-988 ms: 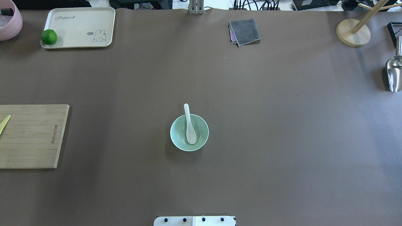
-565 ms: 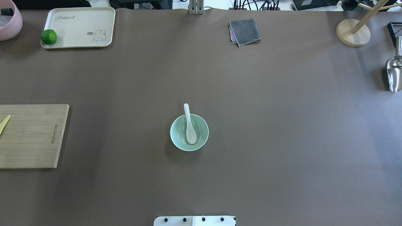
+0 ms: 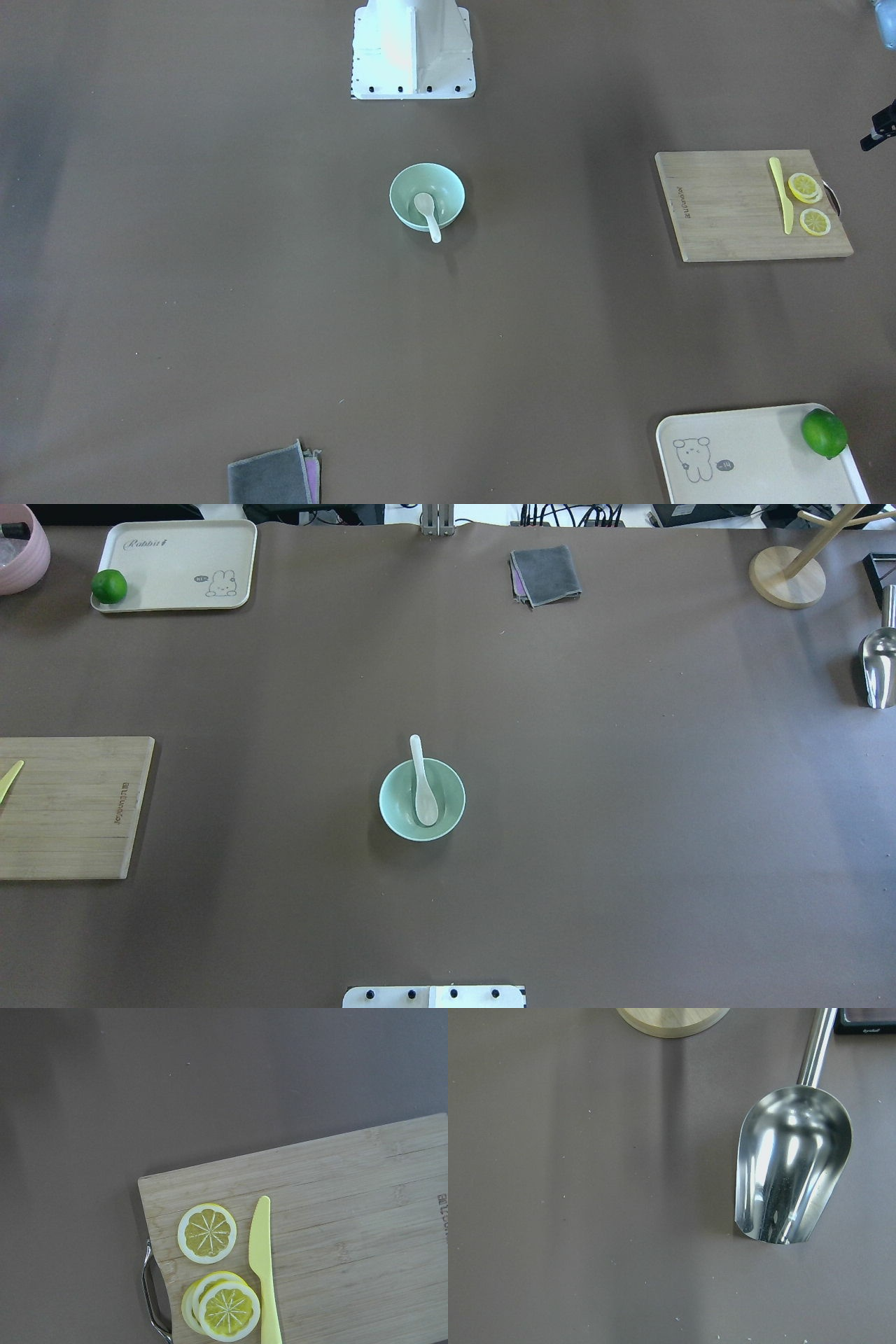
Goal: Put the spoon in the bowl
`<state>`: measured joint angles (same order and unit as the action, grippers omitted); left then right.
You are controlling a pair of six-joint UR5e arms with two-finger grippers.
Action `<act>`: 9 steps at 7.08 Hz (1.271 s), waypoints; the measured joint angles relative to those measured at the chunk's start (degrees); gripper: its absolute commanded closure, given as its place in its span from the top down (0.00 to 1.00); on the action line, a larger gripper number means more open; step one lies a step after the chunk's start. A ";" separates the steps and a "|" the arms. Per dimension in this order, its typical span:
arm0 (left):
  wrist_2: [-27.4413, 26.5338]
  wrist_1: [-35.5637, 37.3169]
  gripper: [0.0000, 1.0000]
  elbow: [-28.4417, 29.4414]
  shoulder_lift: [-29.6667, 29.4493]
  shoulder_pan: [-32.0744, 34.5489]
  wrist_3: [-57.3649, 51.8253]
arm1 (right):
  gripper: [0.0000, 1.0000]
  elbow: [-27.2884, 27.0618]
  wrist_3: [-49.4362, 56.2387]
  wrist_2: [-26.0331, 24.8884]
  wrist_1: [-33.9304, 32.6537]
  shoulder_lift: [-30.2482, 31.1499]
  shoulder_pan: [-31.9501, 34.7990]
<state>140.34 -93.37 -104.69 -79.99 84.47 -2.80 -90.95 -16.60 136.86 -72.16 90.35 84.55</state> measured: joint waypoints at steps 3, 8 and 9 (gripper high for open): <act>-0.65 0.03 0.99 -1.10 0.33 0.23 -0.01 | 1.00 -0.04 -0.01 0.01 0.06 0.11 0.00; -0.68 0.03 0.99 -1.01 0.45 1.80 0.23 | 1.00 -0.29 -0.10 1.79 0.60 1.29 0.03; -0.68 0.03 0.99 -1.04 0.45 2.26 0.27 | 1.00 -0.43 -0.10 1.99 0.69 1.63 0.05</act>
